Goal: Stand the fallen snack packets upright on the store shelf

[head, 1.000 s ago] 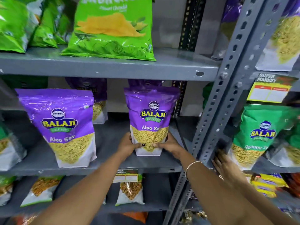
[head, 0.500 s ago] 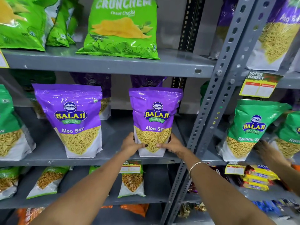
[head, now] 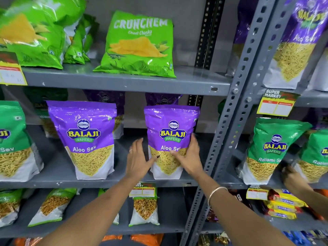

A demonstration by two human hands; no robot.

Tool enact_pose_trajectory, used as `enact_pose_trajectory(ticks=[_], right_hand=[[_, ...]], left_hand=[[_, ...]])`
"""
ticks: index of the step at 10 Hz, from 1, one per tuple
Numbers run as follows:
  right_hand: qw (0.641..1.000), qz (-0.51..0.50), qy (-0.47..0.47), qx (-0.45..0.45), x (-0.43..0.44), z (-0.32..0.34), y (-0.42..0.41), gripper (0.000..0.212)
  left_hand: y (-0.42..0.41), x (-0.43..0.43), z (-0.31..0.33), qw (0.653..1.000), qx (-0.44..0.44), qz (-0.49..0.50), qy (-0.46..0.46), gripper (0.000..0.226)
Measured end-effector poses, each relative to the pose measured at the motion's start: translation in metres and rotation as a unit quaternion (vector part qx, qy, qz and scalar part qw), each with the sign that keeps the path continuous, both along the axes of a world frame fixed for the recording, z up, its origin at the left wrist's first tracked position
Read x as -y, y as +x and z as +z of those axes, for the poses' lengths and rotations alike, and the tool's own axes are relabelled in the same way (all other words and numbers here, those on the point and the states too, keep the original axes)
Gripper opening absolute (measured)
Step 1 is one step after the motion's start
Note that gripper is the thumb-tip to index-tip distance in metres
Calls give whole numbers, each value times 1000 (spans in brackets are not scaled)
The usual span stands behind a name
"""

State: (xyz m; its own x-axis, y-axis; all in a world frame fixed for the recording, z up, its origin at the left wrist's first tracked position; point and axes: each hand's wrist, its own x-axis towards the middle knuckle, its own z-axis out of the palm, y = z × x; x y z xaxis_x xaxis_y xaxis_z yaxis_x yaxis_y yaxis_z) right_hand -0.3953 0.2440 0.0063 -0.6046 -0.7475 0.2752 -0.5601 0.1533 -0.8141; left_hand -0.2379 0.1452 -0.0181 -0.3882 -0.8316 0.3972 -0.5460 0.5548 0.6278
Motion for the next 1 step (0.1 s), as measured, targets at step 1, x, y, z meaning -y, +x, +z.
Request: enact_pose_trajectory(ticks=[1], right_hand=[[949,-39,-121,-290,-1,37,19,101]], left_hand=[[24,4,39,951,-5,12,-310,71]])
